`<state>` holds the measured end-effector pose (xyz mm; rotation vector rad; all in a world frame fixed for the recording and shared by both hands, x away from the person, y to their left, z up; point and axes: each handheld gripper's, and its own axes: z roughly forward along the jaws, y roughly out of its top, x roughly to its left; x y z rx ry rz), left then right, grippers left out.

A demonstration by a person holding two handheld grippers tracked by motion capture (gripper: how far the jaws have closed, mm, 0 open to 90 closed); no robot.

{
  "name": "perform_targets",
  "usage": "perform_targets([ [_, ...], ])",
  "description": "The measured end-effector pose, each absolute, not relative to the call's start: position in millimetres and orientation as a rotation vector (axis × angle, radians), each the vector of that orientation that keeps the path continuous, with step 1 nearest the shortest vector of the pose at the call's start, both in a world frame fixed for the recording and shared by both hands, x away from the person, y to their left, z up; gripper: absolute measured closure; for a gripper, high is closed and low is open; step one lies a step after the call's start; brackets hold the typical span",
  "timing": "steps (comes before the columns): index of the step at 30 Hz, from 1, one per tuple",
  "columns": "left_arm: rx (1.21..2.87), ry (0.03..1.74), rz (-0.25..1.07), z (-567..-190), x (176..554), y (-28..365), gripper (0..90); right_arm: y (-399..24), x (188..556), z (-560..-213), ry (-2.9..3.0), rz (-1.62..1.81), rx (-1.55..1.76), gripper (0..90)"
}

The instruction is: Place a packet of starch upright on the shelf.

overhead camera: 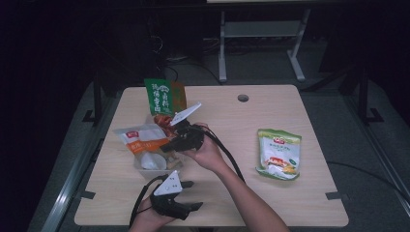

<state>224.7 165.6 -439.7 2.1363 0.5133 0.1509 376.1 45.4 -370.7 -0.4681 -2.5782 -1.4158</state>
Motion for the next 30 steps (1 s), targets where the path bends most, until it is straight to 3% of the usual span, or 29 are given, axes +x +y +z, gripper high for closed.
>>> perform_targets([
  [10, 2.143, 0.495, 0.150, -440.3, 223.1, 162.7, 27.2, 40.8, 372.7, -380.0, -2.581, -1.391, -0.504, 88.9],
  [11, 2.143, 0.491, 0.152, -440.3, 223.0, 162.6, 27.3, 41.2, 372.6, -380.3, -2.606, -1.371, -0.489, 79.7],
  [13, 2.147, 0.480, 0.154, -439.6, 222.5, 162.1, 27.3, 43.1, 371.4, -381.1, -2.645, -1.336, -0.482, 78.3],
  [14, 2.146, 0.481, 0.156, -439.2, 221.9, 161.7, 27.3, 43.7, 371.0, -381.4, -2.651, -1.319, -0.473, 78.7],
  [15, 2.146, 0.477, 0.156, -439.1, 221.9, 161.5, 27.2, 44.3, 371.1, -382.2, -2.666, -1.302, -0.454, 86.7],
  [17, 2.147, 0.473, 0.155, -438.9, 222.0, 161.3, 27.3, 45.5, 369.8, -382.7, -2.678, -1.275, -0.458, 88.8],
  [30, 2.150, 0.476, 0.141, -439.1, 218.5, 159.1, 27.3, 41.8, 370.6, -400.4, -2.723, -1.190, -0.466, 89.9],
])
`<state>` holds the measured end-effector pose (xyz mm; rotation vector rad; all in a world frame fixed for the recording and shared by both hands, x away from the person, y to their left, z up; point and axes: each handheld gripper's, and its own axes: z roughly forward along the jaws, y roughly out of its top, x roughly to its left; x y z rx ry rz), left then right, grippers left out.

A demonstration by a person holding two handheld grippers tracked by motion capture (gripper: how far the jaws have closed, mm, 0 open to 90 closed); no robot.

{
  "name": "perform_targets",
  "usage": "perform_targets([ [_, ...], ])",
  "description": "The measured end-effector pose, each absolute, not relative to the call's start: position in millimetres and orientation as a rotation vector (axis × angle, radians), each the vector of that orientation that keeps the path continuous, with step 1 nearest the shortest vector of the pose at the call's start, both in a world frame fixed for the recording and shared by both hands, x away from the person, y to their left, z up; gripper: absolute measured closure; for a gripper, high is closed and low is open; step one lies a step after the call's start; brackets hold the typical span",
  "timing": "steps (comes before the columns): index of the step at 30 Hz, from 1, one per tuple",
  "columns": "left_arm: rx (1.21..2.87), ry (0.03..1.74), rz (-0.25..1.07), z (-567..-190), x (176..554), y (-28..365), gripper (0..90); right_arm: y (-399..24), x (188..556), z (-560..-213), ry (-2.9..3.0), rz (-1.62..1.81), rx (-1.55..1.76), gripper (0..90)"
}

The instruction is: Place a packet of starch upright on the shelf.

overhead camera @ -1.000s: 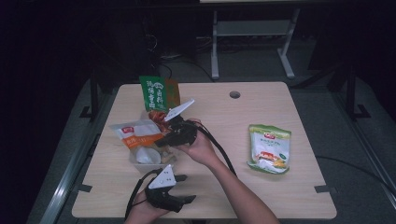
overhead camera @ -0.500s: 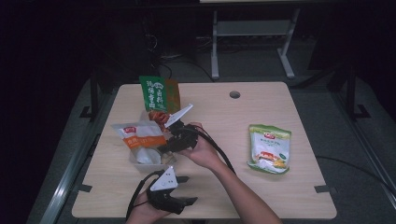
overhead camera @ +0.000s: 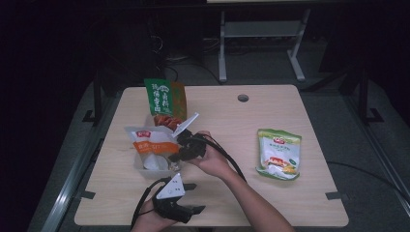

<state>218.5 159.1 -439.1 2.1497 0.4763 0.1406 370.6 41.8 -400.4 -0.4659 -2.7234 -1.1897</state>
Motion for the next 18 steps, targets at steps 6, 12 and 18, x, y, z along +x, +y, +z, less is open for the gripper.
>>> perform_targets([
  [6, 2.152, 0.465, 0.146, -439.3, 218.9, 158.6, 27.3, 40.2, 370.6, -402.6, -2.705, -1.206, -0.468, 85.4],
  [12, 2.151, 0.466, 0.153, -438.7, 220.5, 160.0, 27.2, 23.8, 371.8, -390.7, -2.615, -1.326, -0.535, 69.0],
  [18, 2.147, 0.481, 0.151, -438.9, 221.4, 159.0, 27.2, -5.7, 370.3, -380.2, -2.589, -1.378, -0.581, 61.9],
])
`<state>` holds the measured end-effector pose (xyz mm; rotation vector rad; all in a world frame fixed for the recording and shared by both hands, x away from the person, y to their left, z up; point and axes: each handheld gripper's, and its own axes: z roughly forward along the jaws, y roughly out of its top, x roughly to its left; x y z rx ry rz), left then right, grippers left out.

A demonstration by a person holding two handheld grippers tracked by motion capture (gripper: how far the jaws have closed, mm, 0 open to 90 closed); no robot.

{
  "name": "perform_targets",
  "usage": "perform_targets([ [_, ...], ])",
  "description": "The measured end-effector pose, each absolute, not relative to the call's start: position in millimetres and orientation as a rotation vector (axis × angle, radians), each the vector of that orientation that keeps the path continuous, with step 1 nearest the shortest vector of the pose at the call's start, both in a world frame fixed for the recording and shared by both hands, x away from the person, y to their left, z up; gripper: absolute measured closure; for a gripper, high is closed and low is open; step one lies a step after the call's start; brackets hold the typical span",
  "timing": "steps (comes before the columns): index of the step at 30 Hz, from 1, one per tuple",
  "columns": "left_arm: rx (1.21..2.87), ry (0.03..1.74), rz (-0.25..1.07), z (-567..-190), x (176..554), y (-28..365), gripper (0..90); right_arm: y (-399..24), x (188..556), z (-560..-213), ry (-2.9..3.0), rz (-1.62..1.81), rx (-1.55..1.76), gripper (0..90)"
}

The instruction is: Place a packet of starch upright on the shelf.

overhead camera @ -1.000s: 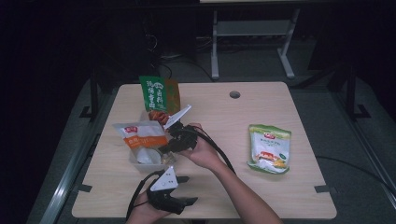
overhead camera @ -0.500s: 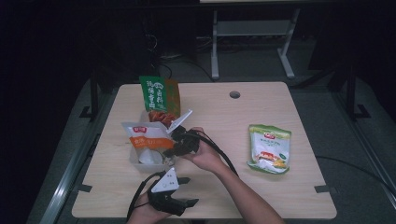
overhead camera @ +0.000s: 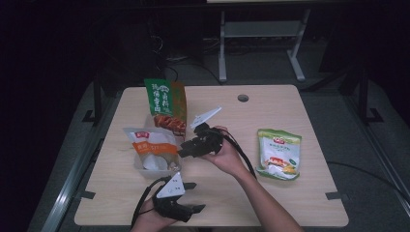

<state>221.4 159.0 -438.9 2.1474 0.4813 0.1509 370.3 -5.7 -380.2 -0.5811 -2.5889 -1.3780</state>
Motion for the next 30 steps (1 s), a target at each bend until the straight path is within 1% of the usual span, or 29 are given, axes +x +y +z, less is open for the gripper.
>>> perform_targets([
  [11, 2.150, 0.484, 0.155, -440.3, 224.3, 156.1, 26.5, -56.6, 366.4, -375.8, -2.587, -1.415, -0.689, 56.1],
  [22, 2.145, 0.480, 0.164, -439.0, 228.6, 155.7, 26.6, -109.6, 364.9, -375.1, -2.622, -1.394, -0.832, 53.1],
  [30, 2.123, 0.506, 0.131, -436.9, 231.9, 153.6, 26.5, -141.3, 361.6, -375.1, -2.620, -1.417, -0.928, 50.7],
])
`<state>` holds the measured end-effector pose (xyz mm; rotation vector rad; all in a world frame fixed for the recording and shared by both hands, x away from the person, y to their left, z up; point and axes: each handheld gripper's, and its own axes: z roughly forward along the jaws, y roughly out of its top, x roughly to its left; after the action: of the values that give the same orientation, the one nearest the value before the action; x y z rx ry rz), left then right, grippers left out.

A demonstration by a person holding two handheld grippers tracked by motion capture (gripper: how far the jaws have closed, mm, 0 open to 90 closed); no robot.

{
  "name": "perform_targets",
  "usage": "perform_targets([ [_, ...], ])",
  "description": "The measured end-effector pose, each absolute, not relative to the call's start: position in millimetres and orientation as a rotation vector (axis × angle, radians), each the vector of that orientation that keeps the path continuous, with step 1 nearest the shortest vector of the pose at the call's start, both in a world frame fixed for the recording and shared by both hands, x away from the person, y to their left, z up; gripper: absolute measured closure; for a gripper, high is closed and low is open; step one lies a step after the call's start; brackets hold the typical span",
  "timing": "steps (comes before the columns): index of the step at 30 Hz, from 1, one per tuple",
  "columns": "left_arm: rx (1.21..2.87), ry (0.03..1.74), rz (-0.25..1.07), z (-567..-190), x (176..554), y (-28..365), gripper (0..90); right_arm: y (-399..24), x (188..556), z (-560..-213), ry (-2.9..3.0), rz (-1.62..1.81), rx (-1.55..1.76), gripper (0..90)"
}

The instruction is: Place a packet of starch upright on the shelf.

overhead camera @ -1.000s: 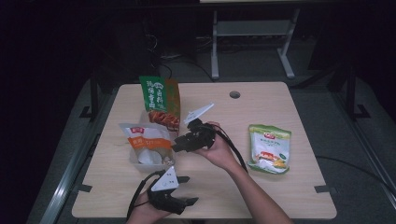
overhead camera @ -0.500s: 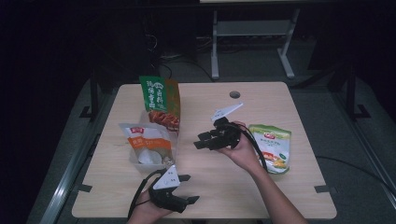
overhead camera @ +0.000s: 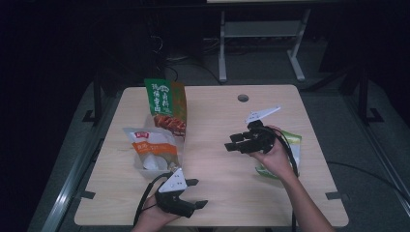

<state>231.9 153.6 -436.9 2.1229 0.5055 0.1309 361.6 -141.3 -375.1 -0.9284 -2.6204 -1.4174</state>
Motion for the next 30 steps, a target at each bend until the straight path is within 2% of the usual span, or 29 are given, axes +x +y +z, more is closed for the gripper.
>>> perform_targets([
  [18, 2.130, 0.465, 0.131, -429.8, 250.3, 123.7, 26.3, -227.5, 344.1, -382.5, -2.599, -1.383, -1.212, 44.8],
  [30, 2.135, 0.452, 0.107, -426.2, 268.9, 85.1, 26.1, -272.8, 340.2, -394.7, -2.564, -1.359, -1.382, 42.5],
])
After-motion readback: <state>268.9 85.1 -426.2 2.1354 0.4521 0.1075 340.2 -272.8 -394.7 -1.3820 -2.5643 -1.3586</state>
